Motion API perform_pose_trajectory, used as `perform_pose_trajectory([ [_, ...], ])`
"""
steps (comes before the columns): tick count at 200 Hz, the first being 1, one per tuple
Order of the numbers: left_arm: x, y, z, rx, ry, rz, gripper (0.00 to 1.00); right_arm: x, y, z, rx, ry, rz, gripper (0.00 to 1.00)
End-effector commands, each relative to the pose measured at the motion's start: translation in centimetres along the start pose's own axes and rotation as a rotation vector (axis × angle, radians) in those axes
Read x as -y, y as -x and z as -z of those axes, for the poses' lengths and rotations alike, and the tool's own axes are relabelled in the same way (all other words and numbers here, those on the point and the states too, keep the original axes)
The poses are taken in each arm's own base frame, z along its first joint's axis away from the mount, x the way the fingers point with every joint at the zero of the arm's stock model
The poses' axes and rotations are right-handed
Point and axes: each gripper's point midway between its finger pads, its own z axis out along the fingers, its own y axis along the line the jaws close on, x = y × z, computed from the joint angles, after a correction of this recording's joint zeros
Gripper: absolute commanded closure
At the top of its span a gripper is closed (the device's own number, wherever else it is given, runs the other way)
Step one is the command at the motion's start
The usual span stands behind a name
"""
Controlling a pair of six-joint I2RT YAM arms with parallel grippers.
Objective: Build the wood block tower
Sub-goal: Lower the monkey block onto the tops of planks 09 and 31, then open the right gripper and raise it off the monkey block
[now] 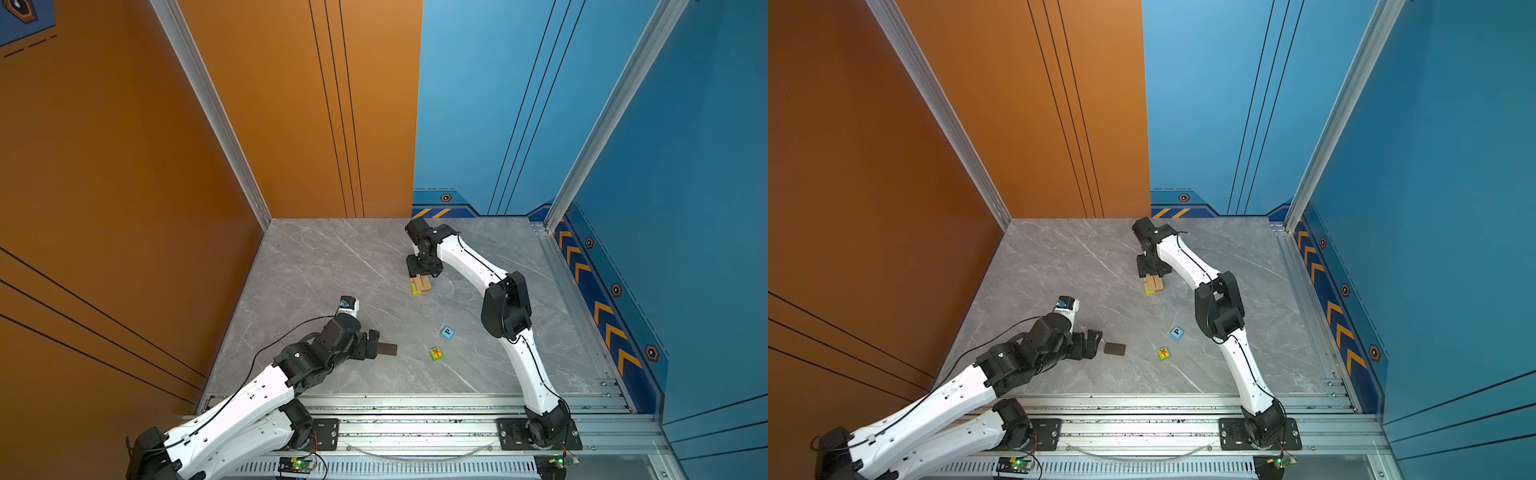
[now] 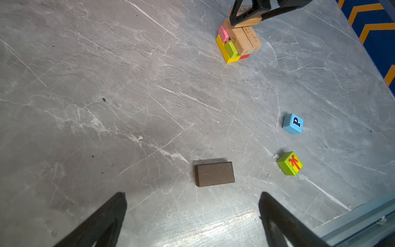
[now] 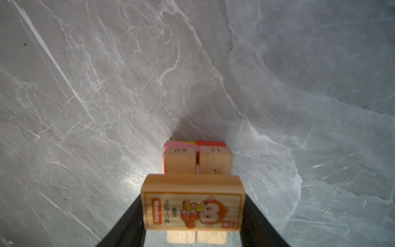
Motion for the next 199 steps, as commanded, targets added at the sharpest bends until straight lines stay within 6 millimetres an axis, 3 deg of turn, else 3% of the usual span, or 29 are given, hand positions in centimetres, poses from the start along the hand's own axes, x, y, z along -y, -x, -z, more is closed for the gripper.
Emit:
perform_pose_trajectory([
  [1,0.72,1.23,0.36,0.023,-0.032,-0.003,0.02,0.44,-0.27,-0.23,-0.031,0.003,0.013,0.39],
  [156,0.85,1.52,-0.15,0.007,-0.034,0.004,0.02,0.22,-0.14,-0.89,-0.044,0.021,0.021,0.35],
  [199,0.9,1.35,-0.43,-0.004,-0.038,0.004,0.02,0.15,-0.18,-0.88,-0.045,0.022,0.027,0.19],
])
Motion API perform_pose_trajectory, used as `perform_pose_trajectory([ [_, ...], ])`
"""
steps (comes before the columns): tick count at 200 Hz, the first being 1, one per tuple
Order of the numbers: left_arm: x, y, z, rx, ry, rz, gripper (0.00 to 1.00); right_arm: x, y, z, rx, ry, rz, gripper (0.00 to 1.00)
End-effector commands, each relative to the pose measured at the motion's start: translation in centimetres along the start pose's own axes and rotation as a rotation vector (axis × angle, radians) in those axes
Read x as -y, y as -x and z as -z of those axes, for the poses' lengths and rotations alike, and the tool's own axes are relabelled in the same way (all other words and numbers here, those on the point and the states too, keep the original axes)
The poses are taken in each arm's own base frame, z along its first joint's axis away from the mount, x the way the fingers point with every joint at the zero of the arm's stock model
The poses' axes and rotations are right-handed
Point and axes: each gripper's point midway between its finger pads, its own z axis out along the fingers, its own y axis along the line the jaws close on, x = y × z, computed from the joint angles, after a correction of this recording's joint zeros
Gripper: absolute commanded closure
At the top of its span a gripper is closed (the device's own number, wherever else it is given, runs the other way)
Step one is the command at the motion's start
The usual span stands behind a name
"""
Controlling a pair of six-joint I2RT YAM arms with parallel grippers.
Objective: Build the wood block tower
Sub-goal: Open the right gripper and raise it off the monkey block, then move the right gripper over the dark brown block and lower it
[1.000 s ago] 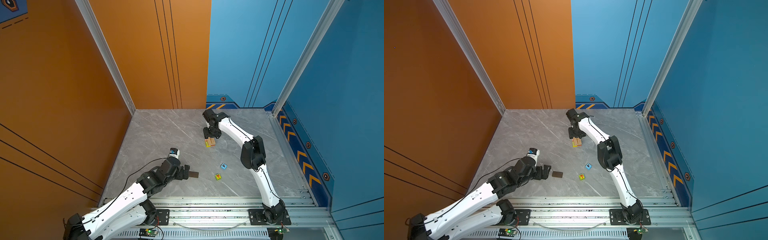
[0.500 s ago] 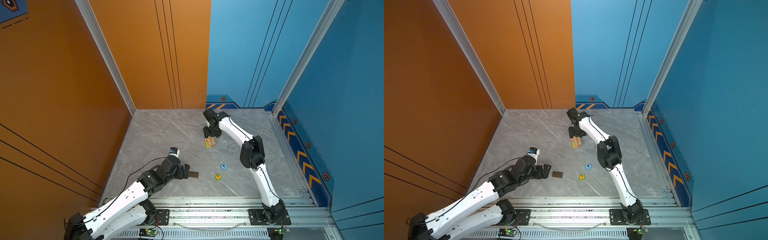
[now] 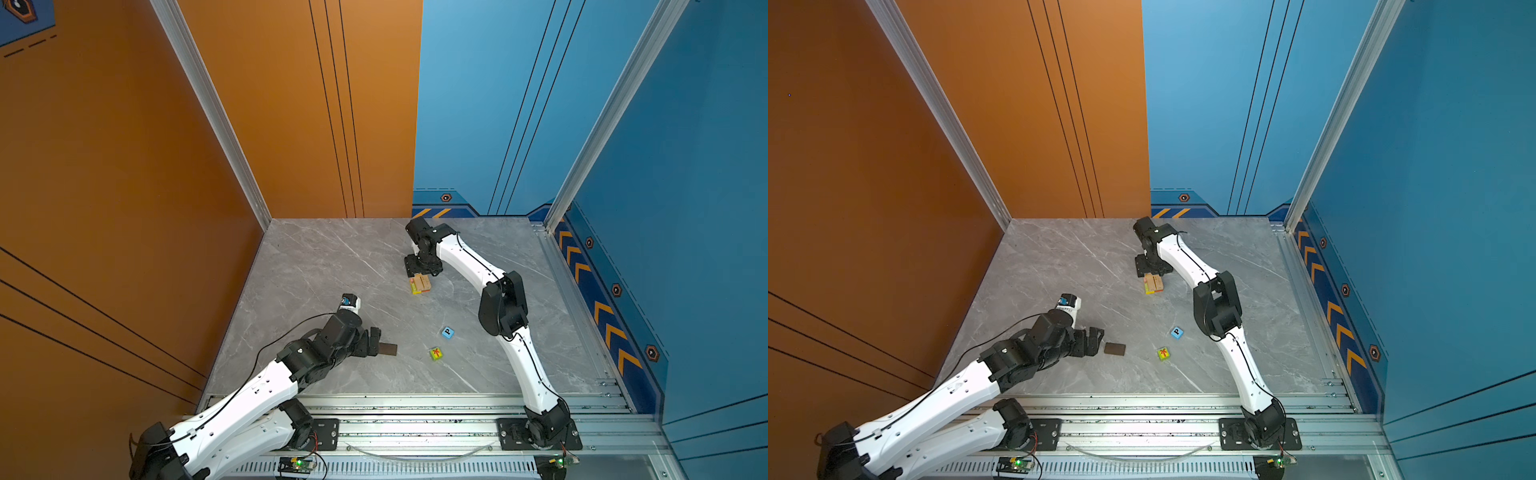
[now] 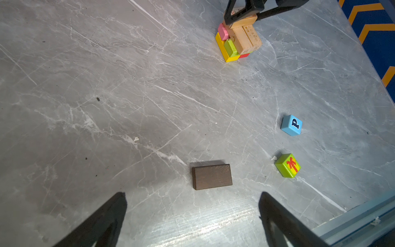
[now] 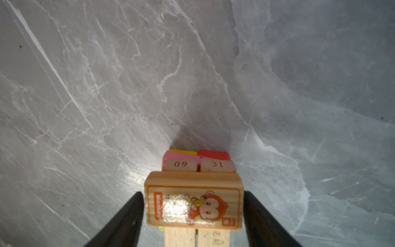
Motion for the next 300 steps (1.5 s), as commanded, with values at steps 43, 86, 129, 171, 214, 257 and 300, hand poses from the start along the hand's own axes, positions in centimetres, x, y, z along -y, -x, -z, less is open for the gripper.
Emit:
perform_pose_trajectory([
  [43,0.5,1.3,0.6,0.026,-0.025,-0.003,0.02,0.3,0.2,2.2,0.016,-0.022,0.027,0.07],
  [86,-0.1,0.6,1.3,0.026,-0.021,0.009,0.02,0.7,0.0,6.3,0.072,-0.059,0.017,0.06],
  [129,-0.9,-0.9,2.7,0.017,-0.014,0.04,0.02,1.1,-1.7,9.1,0.104,-0.065,-0.028,0.05],
  [171,-1.0,-3.4,3.3,0.007,-0.003,0.052,0.02,0.1,-5.6,10.7,0.098,-0.062,-0.028,0.03],
  [214,0.2,-5.7,3.5,-0.013,-0.019,-0.011,0.02,-0.1,-10.5,11.7,0.104,-0.09,-0.039,0.02],
  [257,0.6,-7.8,3.4,-0.025,-0.032,-0.043,0.0,-2.3,-14.9,13.0,0.126,-0.073,-0.019,0.0],
  [300,0.2,-9.6,3.1,-0.016,-0.04,-0.047,0.02,-5.6,-18.5,12.0,0.118,-0.019,-0.022,0.01],
])
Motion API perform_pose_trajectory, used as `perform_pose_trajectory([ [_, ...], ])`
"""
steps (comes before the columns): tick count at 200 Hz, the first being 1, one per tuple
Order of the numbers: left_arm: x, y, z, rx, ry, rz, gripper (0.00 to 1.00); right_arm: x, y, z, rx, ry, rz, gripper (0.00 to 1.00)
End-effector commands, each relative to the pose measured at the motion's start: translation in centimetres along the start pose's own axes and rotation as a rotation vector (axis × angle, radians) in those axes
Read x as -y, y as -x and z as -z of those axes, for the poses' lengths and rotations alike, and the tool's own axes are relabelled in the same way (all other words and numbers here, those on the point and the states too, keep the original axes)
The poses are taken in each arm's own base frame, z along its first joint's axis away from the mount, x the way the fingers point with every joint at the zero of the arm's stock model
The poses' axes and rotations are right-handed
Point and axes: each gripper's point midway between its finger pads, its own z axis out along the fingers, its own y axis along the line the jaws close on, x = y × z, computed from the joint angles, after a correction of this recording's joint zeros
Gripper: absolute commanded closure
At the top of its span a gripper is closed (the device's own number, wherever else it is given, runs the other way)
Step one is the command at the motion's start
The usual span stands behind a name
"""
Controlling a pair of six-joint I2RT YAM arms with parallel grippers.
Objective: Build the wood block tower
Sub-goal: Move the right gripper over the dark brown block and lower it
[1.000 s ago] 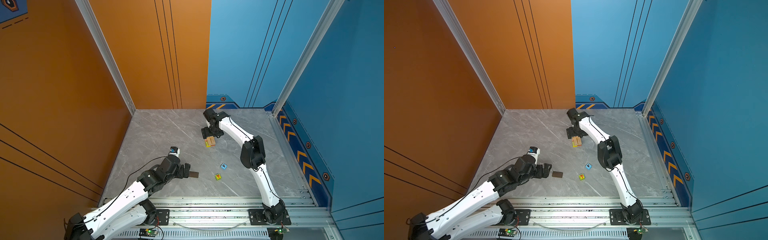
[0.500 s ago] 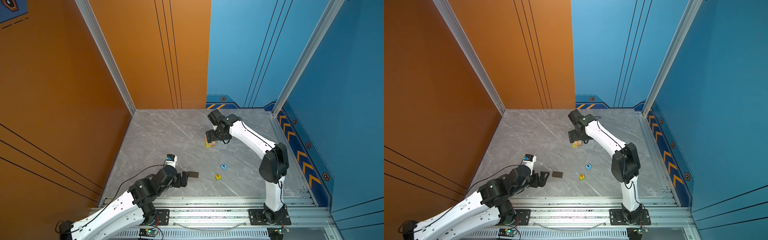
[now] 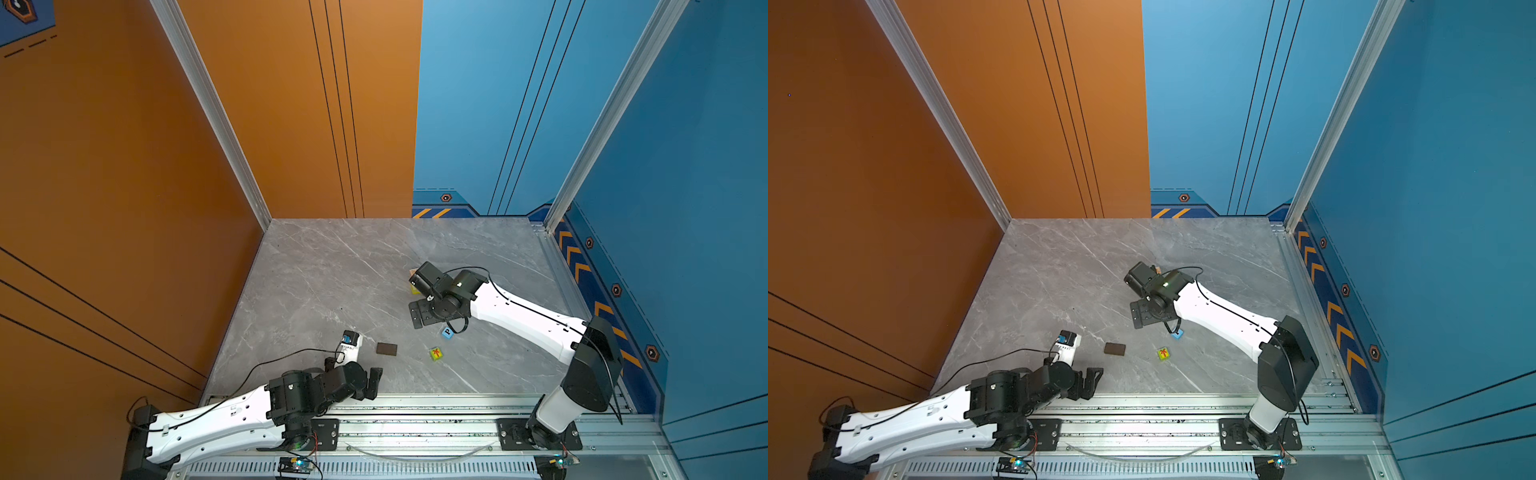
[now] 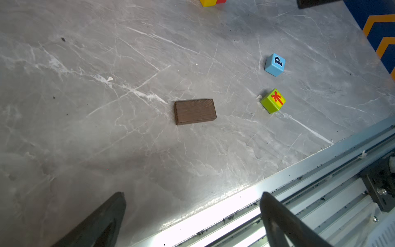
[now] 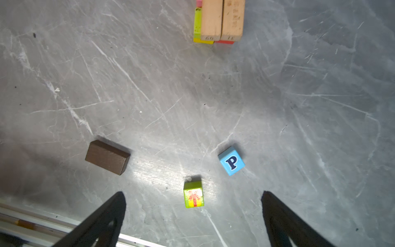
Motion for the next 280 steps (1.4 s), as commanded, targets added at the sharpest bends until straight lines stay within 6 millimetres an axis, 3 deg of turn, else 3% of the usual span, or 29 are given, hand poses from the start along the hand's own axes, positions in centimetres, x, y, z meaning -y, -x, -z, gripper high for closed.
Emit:
perform_pose_trajectory([
  [1,-1.2,-0.7,-0.2,0.023,0.045,0.019,0.02,-1.3,-0.9,-0.4,0.031,0.003,-0.057,0.01],
  [56,-1.6,-2.0,-0.4,0.02,0.059,-0.027,0.02,-5.2,-3.1,-1.5,0.002,0.03,-0.041,0.09],
  [135,-3.0,-2.6,-0.7,0.037,0.079,-0.047,0.01,-10.4,-5.1,-5.1,-0.079,0.031,-0.052,0.11],
  [261,-3.0,-2.8,-0.2,0.043,0.026,-0.052,0.01,-13.9,-4.6,-8.1,-0.117,0.053,-0.124,0.11],
  [265,-3.0,-2.8,-0.2,0.043,0.022,-0.051,0.01,-13.9,-5.1,-9.1,-0.135,0.036,-0.12,0.11],
  [280,-3.0,-2.9,-0.2,0.044,0.015,-0.049,0.01,-13.9,-5.2,-9.6,-0.139,0.029,-0.122,0.11],
])
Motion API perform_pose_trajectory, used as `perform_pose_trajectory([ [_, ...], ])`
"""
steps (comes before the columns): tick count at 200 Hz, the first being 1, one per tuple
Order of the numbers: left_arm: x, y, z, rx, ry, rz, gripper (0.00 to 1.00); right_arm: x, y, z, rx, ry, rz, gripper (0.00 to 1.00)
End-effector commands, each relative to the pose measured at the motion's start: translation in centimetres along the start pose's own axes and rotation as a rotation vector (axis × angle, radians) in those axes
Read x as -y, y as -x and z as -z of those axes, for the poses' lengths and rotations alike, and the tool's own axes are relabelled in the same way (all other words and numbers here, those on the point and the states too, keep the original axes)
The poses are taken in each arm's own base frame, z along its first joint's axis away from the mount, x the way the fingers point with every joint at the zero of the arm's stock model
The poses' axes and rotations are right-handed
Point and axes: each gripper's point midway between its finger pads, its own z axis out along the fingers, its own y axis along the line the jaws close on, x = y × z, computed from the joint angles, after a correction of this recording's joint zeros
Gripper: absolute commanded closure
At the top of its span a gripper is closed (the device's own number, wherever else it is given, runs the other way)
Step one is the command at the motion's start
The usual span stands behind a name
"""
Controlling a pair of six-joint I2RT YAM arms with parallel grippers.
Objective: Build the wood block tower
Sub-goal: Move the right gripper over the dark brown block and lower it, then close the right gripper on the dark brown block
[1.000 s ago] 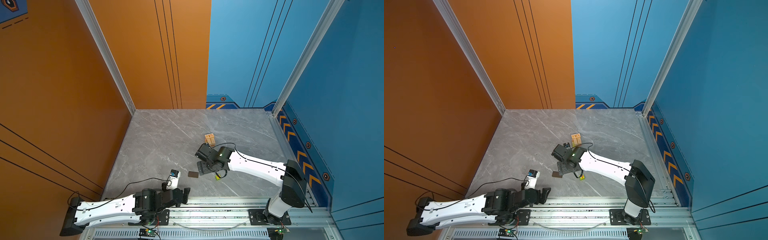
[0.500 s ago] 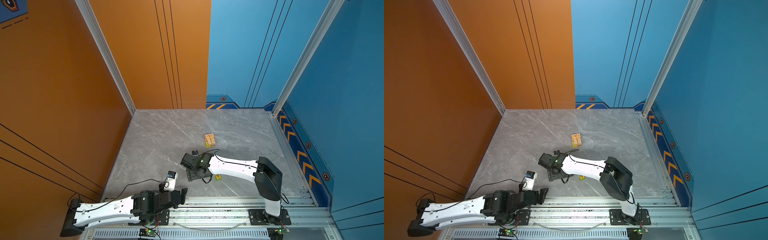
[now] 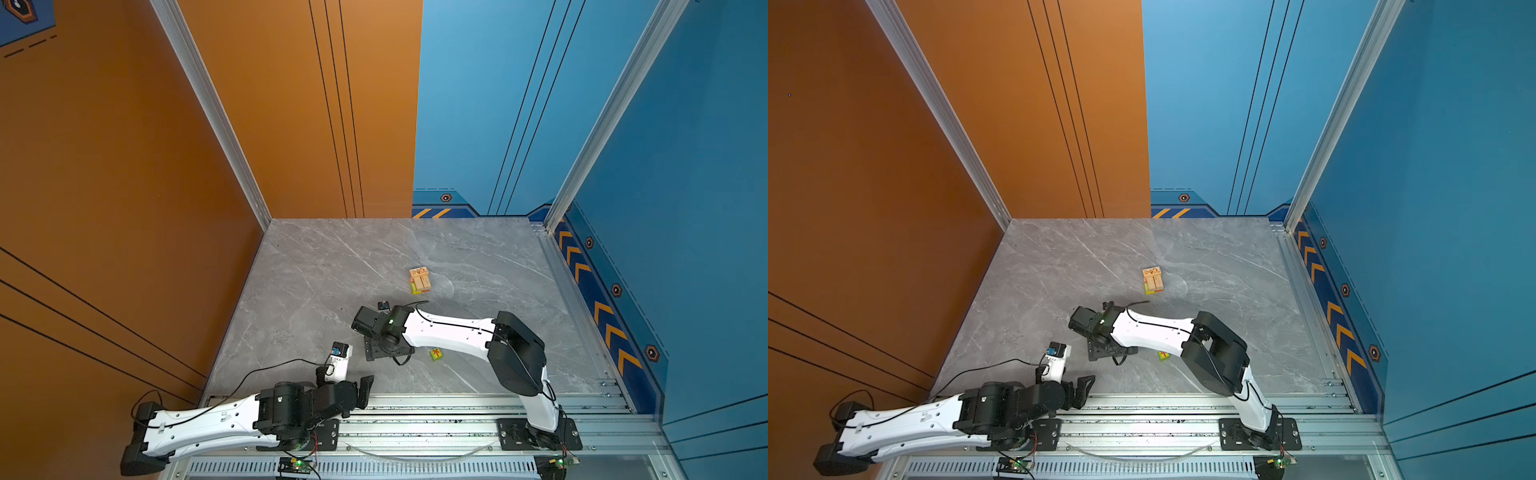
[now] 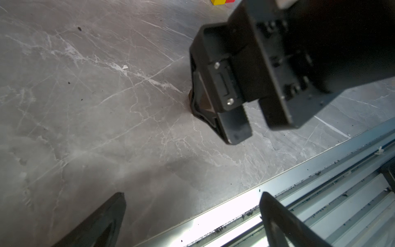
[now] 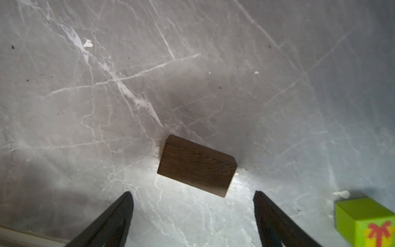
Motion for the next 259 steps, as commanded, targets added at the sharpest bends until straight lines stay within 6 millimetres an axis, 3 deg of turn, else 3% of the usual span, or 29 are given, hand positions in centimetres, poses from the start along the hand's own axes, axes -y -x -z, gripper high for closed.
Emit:
perform_pose_trajectory([
  [1,-0.6,-0.8,-0.2,-0.012,0.011,-0.04,0.01,-0.7,0.0,-0.8,-0.013,0.005,-0.024,0.11],
  [86,-0.5,-0.7,0.0,-0.003,-0.02,-0.029,0.01,0.1,0.1,-2.5,-0.033,-0.026,-0.055,0.13],
  [172,-0.4,-0.7,0.1,-0.002,-0.032,-0.029,0.01,0.0,0.4,-3.7,-0.045,-0.005,-0.101,0.21],
  [259,-0.3,-0.6,0.2,0.001,-0.04,-0.031,0.01,1.0,0.0,-4.6,-0.066,-0.031,-0.112,0.41],
])
